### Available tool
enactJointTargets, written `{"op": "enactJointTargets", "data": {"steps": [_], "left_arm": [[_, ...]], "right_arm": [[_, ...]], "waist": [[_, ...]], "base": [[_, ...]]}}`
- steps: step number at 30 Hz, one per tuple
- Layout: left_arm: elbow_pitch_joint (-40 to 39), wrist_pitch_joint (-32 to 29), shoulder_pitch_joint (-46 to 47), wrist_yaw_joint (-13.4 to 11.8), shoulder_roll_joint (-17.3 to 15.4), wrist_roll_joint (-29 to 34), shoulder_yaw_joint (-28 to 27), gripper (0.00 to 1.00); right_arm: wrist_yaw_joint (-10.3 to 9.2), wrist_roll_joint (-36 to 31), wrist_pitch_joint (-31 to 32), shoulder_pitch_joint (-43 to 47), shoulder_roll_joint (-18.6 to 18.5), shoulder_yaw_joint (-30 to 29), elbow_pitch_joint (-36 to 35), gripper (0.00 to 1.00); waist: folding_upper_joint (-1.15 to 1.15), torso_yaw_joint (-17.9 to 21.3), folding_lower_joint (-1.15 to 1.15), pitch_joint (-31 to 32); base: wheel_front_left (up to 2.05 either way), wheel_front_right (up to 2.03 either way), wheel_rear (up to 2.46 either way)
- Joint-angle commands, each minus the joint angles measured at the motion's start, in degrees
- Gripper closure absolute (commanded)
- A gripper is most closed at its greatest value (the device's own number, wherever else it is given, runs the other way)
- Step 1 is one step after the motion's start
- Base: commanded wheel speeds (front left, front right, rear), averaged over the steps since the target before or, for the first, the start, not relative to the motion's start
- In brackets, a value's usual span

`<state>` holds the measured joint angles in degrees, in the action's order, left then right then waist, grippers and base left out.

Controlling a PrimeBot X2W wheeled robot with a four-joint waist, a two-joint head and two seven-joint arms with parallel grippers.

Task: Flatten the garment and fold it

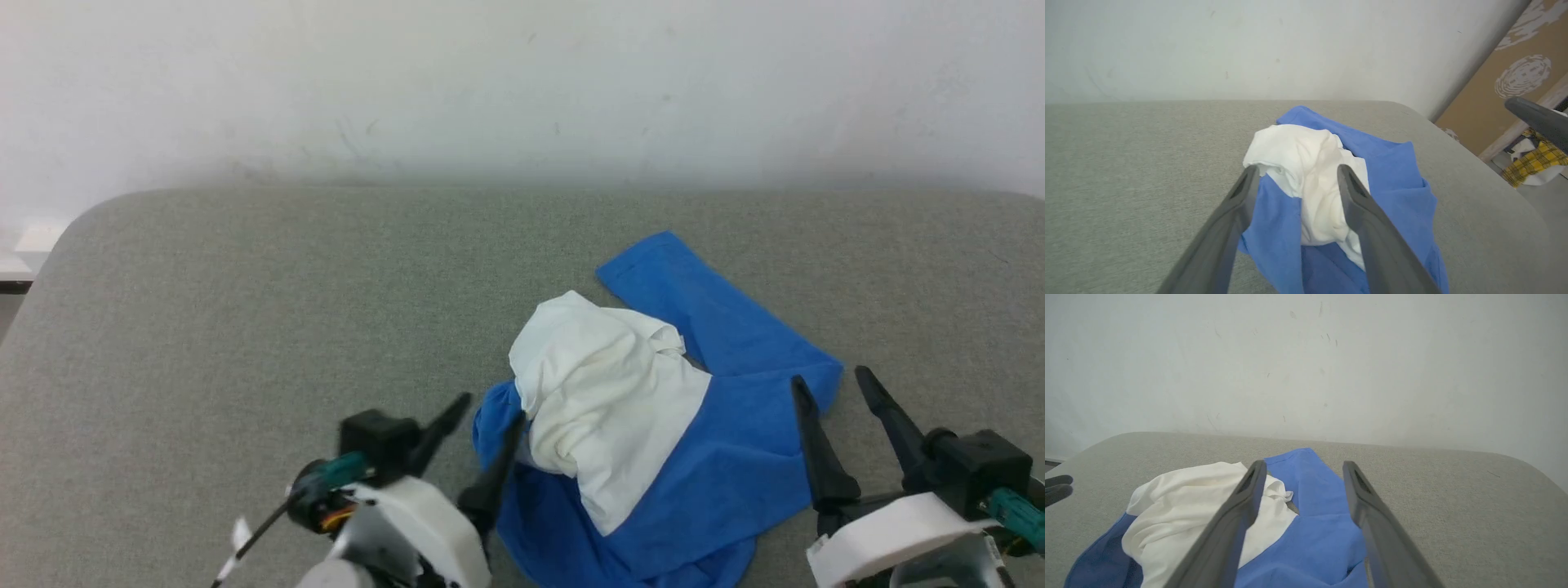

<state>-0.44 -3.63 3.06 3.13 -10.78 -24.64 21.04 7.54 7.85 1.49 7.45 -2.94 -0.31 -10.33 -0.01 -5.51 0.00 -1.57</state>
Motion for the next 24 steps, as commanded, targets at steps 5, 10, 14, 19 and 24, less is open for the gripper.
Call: {"op": "enactJointTargets", "data": {"steps": [5,10,14,19,24], "left_arm": [[5.39,-6.47,3.90,2.16,-0.64,0.80,4.84,0.00],[10.17,-11.43,5.13,2.13,-2.35,0.88,5.72,0.00],[9.86,-9.46,6.29,0.24,-4.17,2.19,3.65,1.00],[5.86,-8.15,5.97,-2.92,-7.35,0.62,-2.32,1.00],[1.60,-9.08,2.46,-8.33,-11.00,-2.24,-10.72,1.00]], "right_arm": [[-0.05,0.63,-0.22,-1.61,0.06,1.04,-0.14,0.00],[-0.05,1.03,-0.56,-1.77,0.06,0.80,0.44,0.00],[-0.05,1.54,-1.00,-2.05,0.06,0.66,0.90,0.00],[-0.05,2.12,-1.55,-2.25,0.06,0.52,1.40,0.00],[-0.05,2.50,-2.05,-2.46,0.06,0.16,1.90,0.00]], "waist": [[0.01,1.54,0.00,-1.47],[0.01,2.82,0.00,-2.51],[0.01,3.46,0.00,-2.96],[0.01,3.84,0.00,-3.32],[0.01,3.67,0.00,-4.13]], "base": [[0.00,0.00,0.00],[0.00,0.00,0.00],[0.00,0.00,0.00],[0.00,0.00,0.00],[0.00,0.00,0.00]]}}
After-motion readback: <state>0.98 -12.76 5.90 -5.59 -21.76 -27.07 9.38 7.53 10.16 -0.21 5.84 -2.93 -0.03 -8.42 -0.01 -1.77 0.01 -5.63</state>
